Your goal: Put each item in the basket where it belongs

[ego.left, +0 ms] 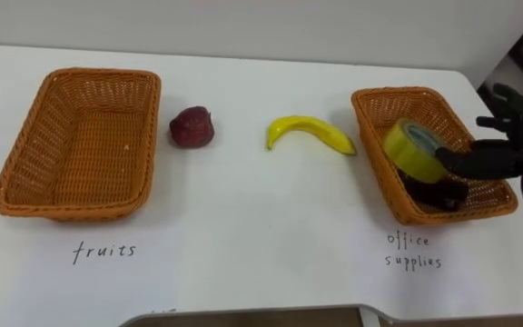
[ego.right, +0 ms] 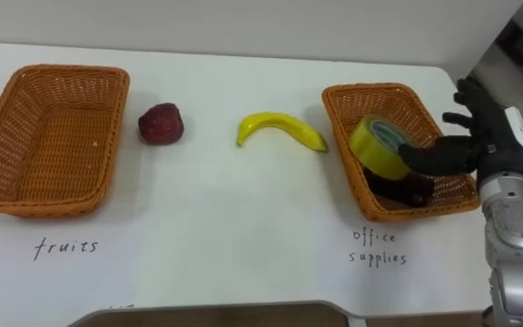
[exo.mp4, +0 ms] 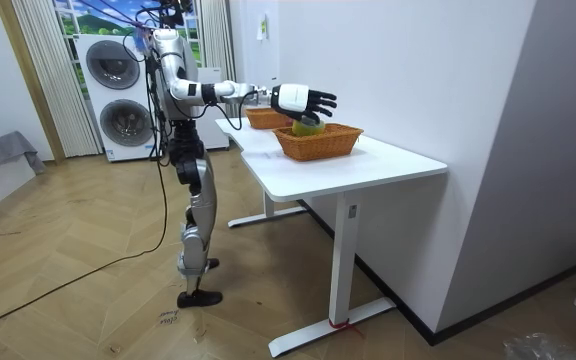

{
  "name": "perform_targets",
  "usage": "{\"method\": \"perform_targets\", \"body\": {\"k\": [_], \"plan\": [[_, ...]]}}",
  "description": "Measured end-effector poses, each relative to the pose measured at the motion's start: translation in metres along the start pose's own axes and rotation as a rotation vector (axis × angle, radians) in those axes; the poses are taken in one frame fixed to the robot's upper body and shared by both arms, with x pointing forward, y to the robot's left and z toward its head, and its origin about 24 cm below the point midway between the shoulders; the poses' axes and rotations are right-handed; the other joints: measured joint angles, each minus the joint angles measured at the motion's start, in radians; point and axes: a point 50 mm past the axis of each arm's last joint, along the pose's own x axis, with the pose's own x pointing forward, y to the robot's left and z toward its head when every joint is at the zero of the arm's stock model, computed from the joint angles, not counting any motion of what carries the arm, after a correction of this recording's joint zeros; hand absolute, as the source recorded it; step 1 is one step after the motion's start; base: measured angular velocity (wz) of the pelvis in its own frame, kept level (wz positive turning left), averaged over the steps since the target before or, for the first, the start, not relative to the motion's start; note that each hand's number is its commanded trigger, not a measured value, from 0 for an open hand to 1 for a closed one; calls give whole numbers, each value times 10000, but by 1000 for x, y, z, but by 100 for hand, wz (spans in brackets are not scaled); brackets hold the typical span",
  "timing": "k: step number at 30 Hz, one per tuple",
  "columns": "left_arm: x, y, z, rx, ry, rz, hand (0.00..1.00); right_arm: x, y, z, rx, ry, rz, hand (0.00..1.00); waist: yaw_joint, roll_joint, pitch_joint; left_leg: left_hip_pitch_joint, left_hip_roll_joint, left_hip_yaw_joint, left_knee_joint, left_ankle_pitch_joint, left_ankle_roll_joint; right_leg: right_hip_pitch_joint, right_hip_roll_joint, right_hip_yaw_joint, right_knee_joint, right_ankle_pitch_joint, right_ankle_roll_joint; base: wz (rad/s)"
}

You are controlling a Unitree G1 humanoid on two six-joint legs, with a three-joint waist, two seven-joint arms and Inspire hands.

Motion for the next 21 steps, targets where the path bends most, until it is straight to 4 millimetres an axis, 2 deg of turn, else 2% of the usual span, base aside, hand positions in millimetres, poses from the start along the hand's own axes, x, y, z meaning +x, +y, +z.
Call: {"method": "perform_targets", "body": {"k": [7, 15, 21], "plan": [[0, 0, 1, -6, -22, -6, 0, 0, 0, 0, -43, -1, -4, 0, 64, 13, 9, 81, 7, 51, -39, 0, 0, 2, 5, 37, -2, 0, 0, -1], [0, 0, 11, -232, -416, -95, 0, 1, 0, 2, -129, -77, 12, 0, 232, 58, 26, 142, 18, 158, -48, 0, 0, 20, 7, 126, 18, 0, 0, -3], [0, -2, 10, -487, -251, -326, 0, 7, 1, 21, -20, -696, -2, 0, 219, 106, 19, 135, 23, 168, -39, 1, 0, -2, 4, 122, 116, -1, 0, 0]]}}
